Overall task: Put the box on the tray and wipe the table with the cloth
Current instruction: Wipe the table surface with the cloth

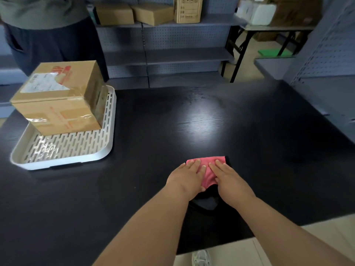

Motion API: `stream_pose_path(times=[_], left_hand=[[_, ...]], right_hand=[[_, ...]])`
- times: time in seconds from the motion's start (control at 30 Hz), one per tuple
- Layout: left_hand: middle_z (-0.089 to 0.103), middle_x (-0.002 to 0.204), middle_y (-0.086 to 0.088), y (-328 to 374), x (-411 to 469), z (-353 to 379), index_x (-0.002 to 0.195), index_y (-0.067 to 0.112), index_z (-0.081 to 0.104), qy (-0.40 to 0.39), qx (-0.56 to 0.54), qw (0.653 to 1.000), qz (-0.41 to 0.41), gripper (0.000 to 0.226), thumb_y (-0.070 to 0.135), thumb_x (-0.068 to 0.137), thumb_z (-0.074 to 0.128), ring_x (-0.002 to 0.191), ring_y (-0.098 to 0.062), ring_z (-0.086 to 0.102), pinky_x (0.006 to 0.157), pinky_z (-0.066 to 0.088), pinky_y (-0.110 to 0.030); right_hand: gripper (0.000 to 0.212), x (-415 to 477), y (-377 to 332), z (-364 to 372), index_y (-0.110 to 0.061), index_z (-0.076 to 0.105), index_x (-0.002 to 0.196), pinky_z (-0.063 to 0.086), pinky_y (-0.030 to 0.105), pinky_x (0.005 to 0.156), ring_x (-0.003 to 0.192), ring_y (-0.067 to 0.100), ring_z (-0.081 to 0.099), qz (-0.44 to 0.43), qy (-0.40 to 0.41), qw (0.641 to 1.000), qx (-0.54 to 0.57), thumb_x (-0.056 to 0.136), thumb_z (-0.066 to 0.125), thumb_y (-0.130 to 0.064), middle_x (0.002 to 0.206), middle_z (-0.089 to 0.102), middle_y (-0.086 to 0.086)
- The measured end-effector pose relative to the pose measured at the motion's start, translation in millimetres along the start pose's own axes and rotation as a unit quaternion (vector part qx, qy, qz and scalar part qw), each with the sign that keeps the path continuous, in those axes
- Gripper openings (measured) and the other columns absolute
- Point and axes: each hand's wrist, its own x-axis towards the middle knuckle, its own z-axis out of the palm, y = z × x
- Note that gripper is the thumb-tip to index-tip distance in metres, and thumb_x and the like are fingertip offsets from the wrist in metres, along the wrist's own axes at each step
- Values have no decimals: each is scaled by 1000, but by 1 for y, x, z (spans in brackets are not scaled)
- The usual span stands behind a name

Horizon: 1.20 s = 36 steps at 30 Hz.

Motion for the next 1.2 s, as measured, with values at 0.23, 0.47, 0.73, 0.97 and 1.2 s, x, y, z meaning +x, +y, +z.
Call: stream_pose_path(times=[0.23,0.47,0.73,0.97,1.2], left_hand=[[-9,161,-8,-25,62,-34,152,16,-2,-4,-3,1000,-12,71,42,99,37,149,-22,-3,120,4,-36],[-9,161,-7,-56,134,-77,152,16,-2,-3,-19,999,-48,70,42,99,36,149,-22,-3,120,4,-35],[-10,161,-5,-91,215,-119,152,18,-3,-9,-23,997,-72,71,45,99,35,149,-21,-3,120,5,-36],[-11,161,-3,-116,264,-146,152,20,-4,-17,-26,995,-100,71,45,99,35,149,-21,-1,120,8,-36],[-12,161,-2,-130,288,-161,152,20,-4,-20,-34,992,-118,70,45,99,34,149,-21,-1,120,8,-35]], right_hand=[[62,72,15,-29,-22,13,150,16,35,120,148,16,5,-16,8,1000,-1,96,37,-7,161,3,-2],[62,162,27,-66,-21,14,151,11,33,121,148,18,7,-33,9,999,-4,95,38,-7,161,6,1],[59,251,42,-108,-23,12,151,12,37,121,148,17,3,-37,-2,999,-6,96,31,-7,161,4,-2],[63,309,48,-132,-24,12,151,7,33,121,148,18,2,-48,-7,999,4,94,32,-6,161,3,-3],[64,341,47,-145,-24,12,151,6,33,121,148,19,3,-55,-2,998,5,94,32,-4,161,4,-3]])
